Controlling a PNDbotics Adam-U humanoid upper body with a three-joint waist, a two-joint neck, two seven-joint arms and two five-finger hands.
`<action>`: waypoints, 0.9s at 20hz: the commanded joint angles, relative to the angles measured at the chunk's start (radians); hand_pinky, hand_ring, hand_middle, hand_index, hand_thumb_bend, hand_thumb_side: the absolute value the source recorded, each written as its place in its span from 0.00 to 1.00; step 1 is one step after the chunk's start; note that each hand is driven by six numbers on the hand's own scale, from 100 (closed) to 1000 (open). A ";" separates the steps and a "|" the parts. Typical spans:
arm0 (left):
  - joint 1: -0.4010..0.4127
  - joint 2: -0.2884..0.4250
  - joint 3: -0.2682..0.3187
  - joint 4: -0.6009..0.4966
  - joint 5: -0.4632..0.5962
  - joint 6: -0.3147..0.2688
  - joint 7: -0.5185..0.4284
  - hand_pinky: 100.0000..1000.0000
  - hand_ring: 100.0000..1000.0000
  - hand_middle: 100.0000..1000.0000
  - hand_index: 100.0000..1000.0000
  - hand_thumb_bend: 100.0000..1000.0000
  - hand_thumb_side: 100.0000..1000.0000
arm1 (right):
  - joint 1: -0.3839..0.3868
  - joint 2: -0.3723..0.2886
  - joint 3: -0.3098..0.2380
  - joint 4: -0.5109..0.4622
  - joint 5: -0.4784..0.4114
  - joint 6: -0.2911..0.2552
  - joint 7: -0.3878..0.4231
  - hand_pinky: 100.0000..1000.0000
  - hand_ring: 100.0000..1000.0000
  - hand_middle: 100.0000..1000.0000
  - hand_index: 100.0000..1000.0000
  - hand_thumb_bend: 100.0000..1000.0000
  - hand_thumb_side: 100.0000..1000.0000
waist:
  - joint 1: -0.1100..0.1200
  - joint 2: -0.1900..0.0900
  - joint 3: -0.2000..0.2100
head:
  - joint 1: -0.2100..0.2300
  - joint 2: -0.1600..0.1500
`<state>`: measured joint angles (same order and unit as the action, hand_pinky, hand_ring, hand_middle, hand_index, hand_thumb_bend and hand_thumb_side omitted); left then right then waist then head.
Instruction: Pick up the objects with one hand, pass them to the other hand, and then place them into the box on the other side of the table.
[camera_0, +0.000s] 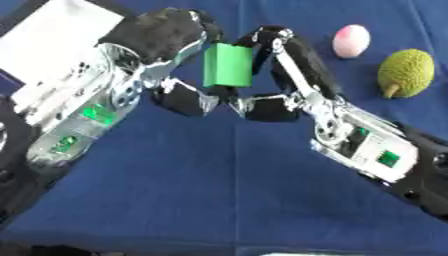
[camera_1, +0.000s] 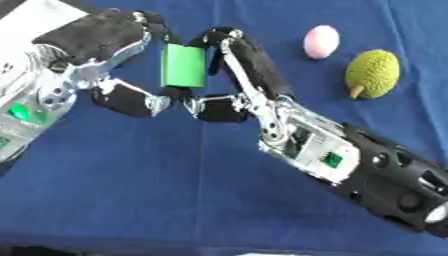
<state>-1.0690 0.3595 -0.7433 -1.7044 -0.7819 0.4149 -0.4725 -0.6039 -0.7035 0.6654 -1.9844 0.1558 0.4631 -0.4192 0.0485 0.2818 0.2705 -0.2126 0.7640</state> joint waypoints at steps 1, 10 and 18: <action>-0.020 0.009 0.011 -0.031 0.026 0.016 0.022 0.83 0.75 0.66 0.71 0.00 0.21 | -0.011 -0.011 -0.004 -0.016 0.006 0.001 0.000 0.00 0.43 0.56 0.44 0.20 0.00 | -0.002 -0.016 0.000 | 0.003 0.000; -0.021 0.009 0.006 -0.038 0.080 0.034 0.074 0.77 0.64 0.51 0.50 0.00 0.19 | -0.009 -0.012 -0.005 -0.016 0.012 0.010 -0.006 0.00 0.45 0.59 0.47 0.34 0.00 | -0.001 -0.015 -0.002 | -0.003 0.004; -0.019 0.008 0.001 -0.020 0.079 0.023 0.084 0.74 0.61 0.46 0.41 0.00 0.19 | -0.006 -0.015 -0.004 -0.016 0.049 0.032 -0.010 0.00 0.54 0.73 0.62 0.54 0.06 | 0.000 -0.015 -0.004 | -0.003 0.006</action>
<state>-1.0679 0.3631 -0.7549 -1.7111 -0.7052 0.4420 -0.3963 -0.6028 -0.7035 0.6606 -1.9908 0.1953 0.4903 -0.4313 0.0489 0.2823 0.2670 -0.2140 0.7645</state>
